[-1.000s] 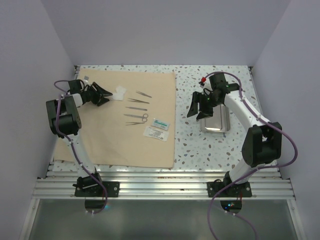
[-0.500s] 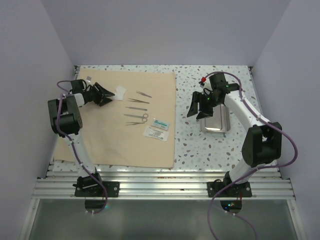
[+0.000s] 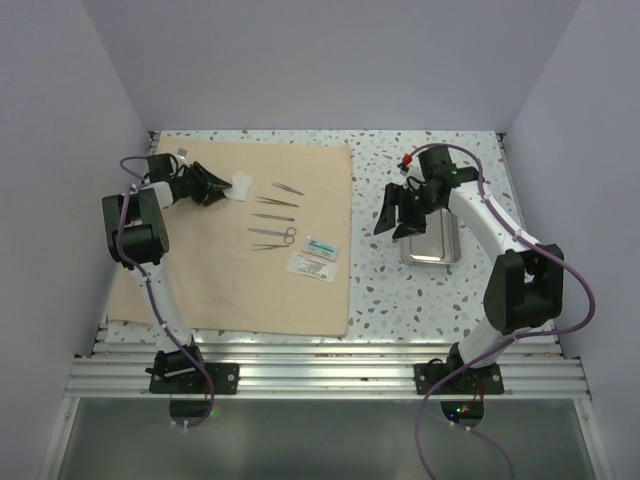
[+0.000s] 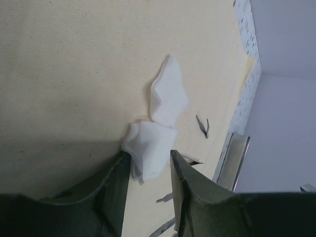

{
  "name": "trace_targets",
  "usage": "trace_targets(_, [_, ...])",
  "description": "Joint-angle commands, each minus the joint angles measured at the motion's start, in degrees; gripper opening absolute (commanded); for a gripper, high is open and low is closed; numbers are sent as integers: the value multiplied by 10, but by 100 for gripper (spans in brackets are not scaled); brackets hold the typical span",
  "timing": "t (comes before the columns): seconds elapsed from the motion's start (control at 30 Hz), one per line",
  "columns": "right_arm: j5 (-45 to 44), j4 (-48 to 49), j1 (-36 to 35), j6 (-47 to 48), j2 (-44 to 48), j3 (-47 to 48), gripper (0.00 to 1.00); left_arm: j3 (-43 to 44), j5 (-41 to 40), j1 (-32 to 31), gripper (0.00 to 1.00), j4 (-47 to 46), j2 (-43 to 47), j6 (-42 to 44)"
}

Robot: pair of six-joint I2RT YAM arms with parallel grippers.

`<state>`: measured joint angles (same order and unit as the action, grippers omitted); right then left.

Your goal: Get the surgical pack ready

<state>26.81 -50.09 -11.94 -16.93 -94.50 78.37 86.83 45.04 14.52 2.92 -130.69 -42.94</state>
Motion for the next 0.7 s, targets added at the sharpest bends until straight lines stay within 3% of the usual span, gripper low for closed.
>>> trace_targets(0.0, [17, 9, -1, -2, -2, 2, 62, 24, -13, -12, 40, 17, -18, 5])
trace_targets(0.2, [17, 8, -2, -1, -1, 3, 62, 37, -16, -11, 19, 57, -17, 36])
trace_targets(0.23, [17, 8, -2, -1, 0, 3, 62, 48, -24, -11, 9, 70, -14, 45])
trace_targets(0.3, [17, 8, -1, 0, 1, 2, 62, 55, -28, -9, 0, 95, -4, 66])
trace_targets(0.67, [23, 10, -1, 0, 5, -4, 62, 51, 59, -17, 0, 31, 50, 80])
